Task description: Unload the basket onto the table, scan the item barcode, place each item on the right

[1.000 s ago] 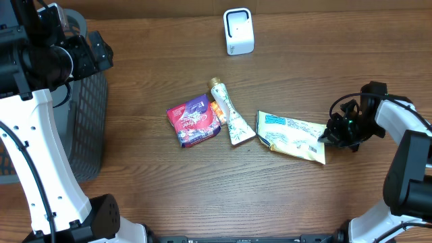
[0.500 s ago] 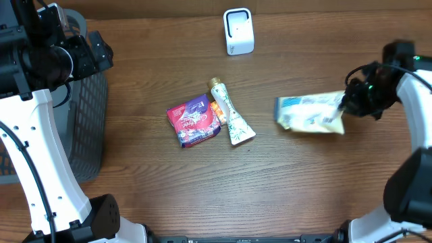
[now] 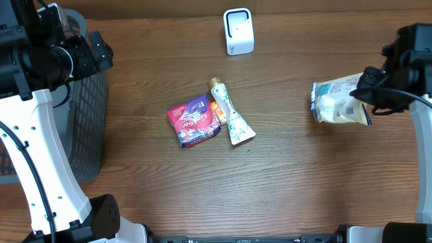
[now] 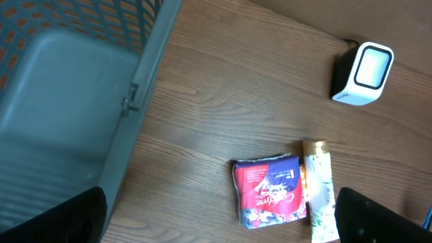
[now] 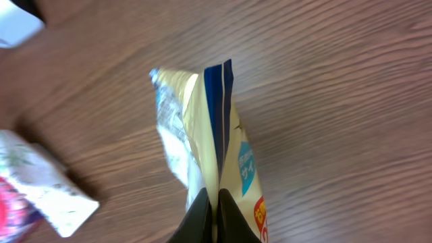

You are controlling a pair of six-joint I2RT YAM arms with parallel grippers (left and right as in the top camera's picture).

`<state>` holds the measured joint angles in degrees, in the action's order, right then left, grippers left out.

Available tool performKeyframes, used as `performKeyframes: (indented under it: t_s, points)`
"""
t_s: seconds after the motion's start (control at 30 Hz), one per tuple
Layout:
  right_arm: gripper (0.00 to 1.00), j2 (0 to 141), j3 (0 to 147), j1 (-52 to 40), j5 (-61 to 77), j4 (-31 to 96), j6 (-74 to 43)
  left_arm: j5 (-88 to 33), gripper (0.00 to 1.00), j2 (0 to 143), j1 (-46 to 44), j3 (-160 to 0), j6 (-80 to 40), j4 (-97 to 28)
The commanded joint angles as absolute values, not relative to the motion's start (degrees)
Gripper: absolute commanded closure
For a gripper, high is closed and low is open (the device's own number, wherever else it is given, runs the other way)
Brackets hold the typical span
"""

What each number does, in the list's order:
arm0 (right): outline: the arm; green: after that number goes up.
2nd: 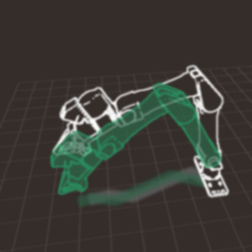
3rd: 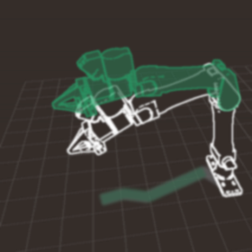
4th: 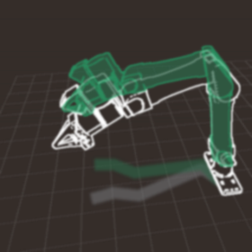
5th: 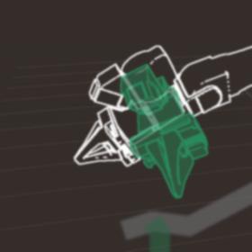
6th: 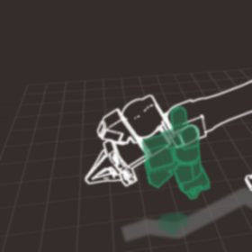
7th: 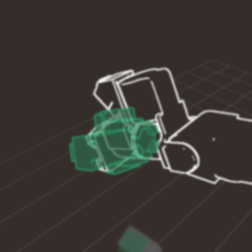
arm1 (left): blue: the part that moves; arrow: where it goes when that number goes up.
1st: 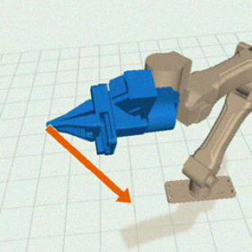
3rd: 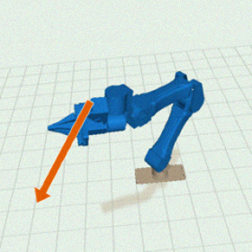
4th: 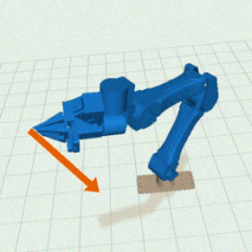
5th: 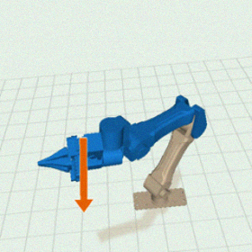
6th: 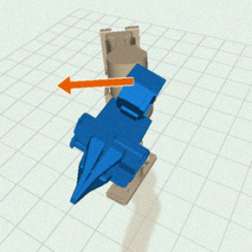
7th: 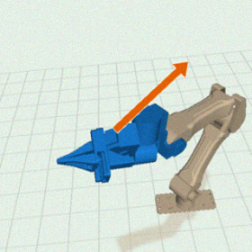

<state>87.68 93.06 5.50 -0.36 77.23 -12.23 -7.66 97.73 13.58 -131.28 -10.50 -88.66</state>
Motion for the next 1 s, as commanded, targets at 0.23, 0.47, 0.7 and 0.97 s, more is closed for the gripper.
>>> performKeyframes:
  t_s: [0.23,0.47,0.7,0.97]
  points:
    - [0.96,87.68,94.08,7.53,-17.74,76.88,-17.15,-7.25,0.0,97.49,13.47,-132.05,-10.26,-88.47]
    - [0.96,88.97,94.08,7.33,-18.35,76.64,-18.28,-7.25,0.0,97.49,13.47,-132.05,-10.26,-88.47]
    - [0.96,95.29,93.84,2.11,-17.5,77.08,-19.55,-7.25,0.0,97.49,13.47,-132.05,-10.26,-88.47]
    - [0.96,100.16,93.84,-11.66,-16.84,75.85,-22.83,-7.25,0.0,97.49,13.47,-132.05,-10.26,-88.44]
